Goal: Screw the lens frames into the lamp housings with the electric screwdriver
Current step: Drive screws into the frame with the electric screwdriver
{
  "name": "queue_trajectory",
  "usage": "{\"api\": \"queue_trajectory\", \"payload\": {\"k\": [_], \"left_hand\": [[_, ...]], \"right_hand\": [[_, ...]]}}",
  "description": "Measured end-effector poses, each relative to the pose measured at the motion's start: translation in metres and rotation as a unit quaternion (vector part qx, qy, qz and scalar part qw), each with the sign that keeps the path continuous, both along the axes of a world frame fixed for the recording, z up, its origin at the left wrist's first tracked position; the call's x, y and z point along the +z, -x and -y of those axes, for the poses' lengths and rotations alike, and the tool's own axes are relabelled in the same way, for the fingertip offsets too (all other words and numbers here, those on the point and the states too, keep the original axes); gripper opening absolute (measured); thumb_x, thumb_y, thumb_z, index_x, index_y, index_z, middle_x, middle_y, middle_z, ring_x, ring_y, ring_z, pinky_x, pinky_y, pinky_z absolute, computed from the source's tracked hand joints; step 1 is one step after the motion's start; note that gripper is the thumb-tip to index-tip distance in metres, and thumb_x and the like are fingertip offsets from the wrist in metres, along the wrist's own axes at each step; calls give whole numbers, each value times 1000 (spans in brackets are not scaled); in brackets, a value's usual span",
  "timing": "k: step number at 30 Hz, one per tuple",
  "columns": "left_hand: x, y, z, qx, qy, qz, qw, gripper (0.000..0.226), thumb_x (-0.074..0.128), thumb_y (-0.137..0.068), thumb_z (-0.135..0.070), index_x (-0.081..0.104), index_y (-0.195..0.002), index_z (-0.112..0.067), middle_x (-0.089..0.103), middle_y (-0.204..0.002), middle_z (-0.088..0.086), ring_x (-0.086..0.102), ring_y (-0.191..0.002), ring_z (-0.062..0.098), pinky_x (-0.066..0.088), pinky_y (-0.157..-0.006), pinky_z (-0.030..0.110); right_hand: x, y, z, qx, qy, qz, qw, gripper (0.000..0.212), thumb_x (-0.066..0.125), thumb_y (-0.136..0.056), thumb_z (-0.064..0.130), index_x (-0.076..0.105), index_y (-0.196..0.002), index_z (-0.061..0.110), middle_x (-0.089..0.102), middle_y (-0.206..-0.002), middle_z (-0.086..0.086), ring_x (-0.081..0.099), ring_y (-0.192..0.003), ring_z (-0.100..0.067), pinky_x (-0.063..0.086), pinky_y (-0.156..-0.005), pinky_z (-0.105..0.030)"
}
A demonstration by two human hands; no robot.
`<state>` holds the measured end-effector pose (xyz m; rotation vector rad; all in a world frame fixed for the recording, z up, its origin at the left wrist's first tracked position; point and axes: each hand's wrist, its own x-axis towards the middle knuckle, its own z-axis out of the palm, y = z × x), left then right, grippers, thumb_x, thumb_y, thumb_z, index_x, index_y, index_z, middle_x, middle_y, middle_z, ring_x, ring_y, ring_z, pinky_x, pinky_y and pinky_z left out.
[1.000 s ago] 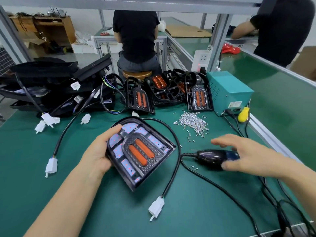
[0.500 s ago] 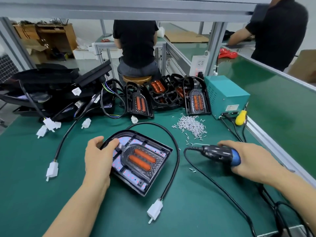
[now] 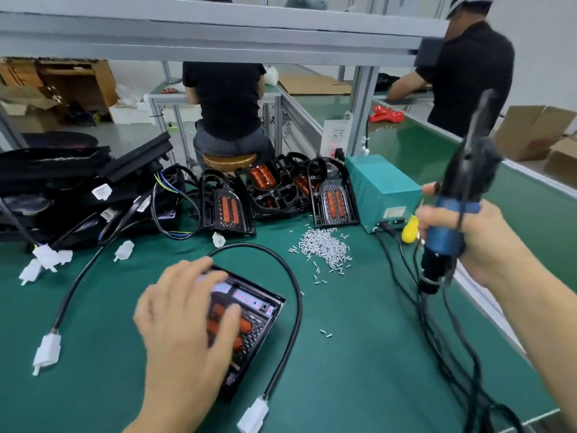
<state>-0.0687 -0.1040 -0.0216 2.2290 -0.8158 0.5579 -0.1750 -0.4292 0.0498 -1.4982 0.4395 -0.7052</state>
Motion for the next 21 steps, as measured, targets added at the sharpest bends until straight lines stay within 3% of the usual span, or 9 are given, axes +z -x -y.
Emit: {"api": "queue_trajectory", "payload": {"k": [2,4,7,11,15,21], "left_hand": [[7,5,14,-51,-4,59,997,30,48,-82,-35,67,-98,-19,62,-115,-4,47,-116,19,23,-99,35],[19,0,35,-100,2,59,993,20,51,-81,-29,67,-90,-21,64,-101,-9,51,-102,16,28,-90,32],[38,-22,80,-138,-57,-31,988,13,58,-82,-16,70,-86,-22,68,-86,-8,59,-90,21,34,-86,36],[40,-61,142,-146,-202,-178,952,24,56,-87,-9,72,-94,-24,66,-89,-6,62,-89,17,47,-80,28],[27,-76,173,-167,-305,-165,923,33,53,-86,-1,73,-99,-25,69,-107,-2,64,-97,20,52,-86,35],[12,-79,183,-190,-387,-107,896,30,58,-85,0,71,-101,-22,68,-111,3,63,-100,25,52,-87,37]], "right_hand": [[3,-2,-1,33,-63,78,994,36,73,-65,7,64,-97,21,58,-62,0,56,-55,-15,51,-57,-26],[4,-6,-6,56,-116,147,981,32,69,-70,11,62,-100,20,55,-66,2,55,-61,-13,51,-65,-27],[13,-17,-15,57,-156,217,962,29,64,-72,6,60,-97,20,54,-68,4,54,-62,-11,49,-68,-25],[35,-34,-24,59,-199,310,928,20,58,-78,7,57,-92,21,55,-68,5,55,-62,-9,48,-71,-25],[42,-45,-30,57,-189,301,933,18,58,-75,10,57,-90,19,52,-63,5,51,-57,-10,48,-66,-24],[19,-41,-31,26,-193,281,940,22,56,-70,7,59,-91,15,50,-57,4,50,-52,-9,48,-59,-22]]}}
